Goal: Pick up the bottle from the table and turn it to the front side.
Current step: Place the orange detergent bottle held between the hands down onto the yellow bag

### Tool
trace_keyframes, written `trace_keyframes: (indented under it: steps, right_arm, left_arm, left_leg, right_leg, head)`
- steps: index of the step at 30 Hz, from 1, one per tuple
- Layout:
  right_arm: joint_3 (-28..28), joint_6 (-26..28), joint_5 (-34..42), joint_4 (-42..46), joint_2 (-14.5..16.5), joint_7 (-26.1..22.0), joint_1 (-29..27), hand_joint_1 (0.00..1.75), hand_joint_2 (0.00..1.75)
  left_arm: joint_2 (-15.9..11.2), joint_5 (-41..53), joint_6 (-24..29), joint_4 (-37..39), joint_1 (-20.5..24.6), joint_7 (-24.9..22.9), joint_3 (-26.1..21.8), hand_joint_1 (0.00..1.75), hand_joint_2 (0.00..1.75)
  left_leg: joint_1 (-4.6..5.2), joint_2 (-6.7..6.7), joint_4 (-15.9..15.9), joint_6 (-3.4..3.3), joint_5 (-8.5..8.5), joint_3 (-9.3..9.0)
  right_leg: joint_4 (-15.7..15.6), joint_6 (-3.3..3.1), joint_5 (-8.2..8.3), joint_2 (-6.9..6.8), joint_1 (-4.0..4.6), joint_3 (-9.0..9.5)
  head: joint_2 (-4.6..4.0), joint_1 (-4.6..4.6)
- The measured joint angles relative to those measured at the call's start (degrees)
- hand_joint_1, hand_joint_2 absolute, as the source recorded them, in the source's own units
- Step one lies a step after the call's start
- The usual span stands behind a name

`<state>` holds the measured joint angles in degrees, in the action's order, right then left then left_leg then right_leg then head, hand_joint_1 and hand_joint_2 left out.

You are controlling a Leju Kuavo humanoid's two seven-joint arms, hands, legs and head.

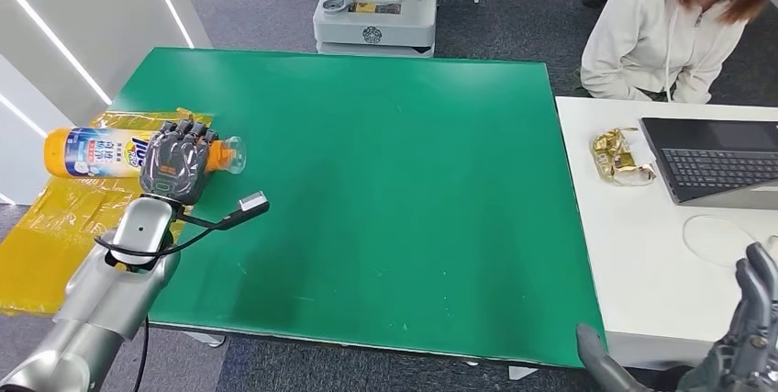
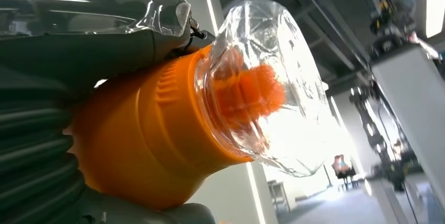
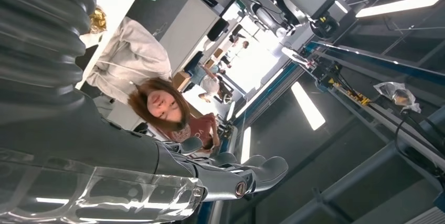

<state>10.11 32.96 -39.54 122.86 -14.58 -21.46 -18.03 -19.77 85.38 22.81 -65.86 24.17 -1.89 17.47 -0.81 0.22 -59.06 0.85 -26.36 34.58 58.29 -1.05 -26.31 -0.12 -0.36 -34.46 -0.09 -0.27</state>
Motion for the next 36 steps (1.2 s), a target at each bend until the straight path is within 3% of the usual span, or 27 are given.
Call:
trace_keyframes:
  steps: [10,22,23,27,36]
  right_arm:
    - [2.29,0.37,3.36,-2.6,-0.83,-1.56,1.9,0.0,1.75]
    - [4.28,-2.73,3.63,-5.16,-0.81,-0.39,7.47,0.0,1.75]
    - [4.37,-3.04,3.87,-5.38,-0.81,-0.4,7.9,0.0,1.75]
    - [4.76,-3.72,4.77,-6.27,-0.81,-0.63,9.51,0.0,1.75]
    - [5.31,-3.72,9.19,-9.07,-2.4,-1.89,13.24,0.0,1.75]
  left_arm:
    - [2.14,-5.39,-0.04,14.38,0.23,2.13,-1.92,1.75,1.75]
    - [4.14,-5.91,-1.49,27.72,4.95,3.27,-2.02,1.75,1.75]
    - [4.2,-5.97,-1.54,28.4,5.19,3.29,-2.02,1.69,1.75]
    - [4.21,-6.24,-1.4,30.41,5.7,3.58,-2.02,0.0,1.75]
    - [4.12,-5.57,1.6,33.32,7.16,3.48,-2.02,0.0,1.75]
  left_leg:
    - [0.0,0.02,0.0,0.0,0.01,-0.03]
    - [0.0,0.0,-0.01,0.01,0.01,-0.02]
    - [0.0,0.01,-0.01,0.01,0.01,-0.02]
    - [0.0,-0.02,-0.01,0.01,0.01,-0.02]
    - [0.0,-0.02,-0.01,0.01,0.02,-0.09]
  right_leg:
    - [0.01,-0.02,0.02,0.03,0.0,0.0]
    - [0.02,-0.02,0.02,0.01,0.0,0.02]
    - [0.02,-0.02,0.02,0.01,0.0,0.02]
    - [0.02,-0.02,0.02,-0.01,0.0,0.02]
    - [0.03,-0.02,0.02,-0.01,0.0,0.09]
  head:
    - [0.0,-0.01]
    - [0.0,0.0]
    - [0.0,0.01]
    - [0.0,0.0]
    - [0.0,0.0]
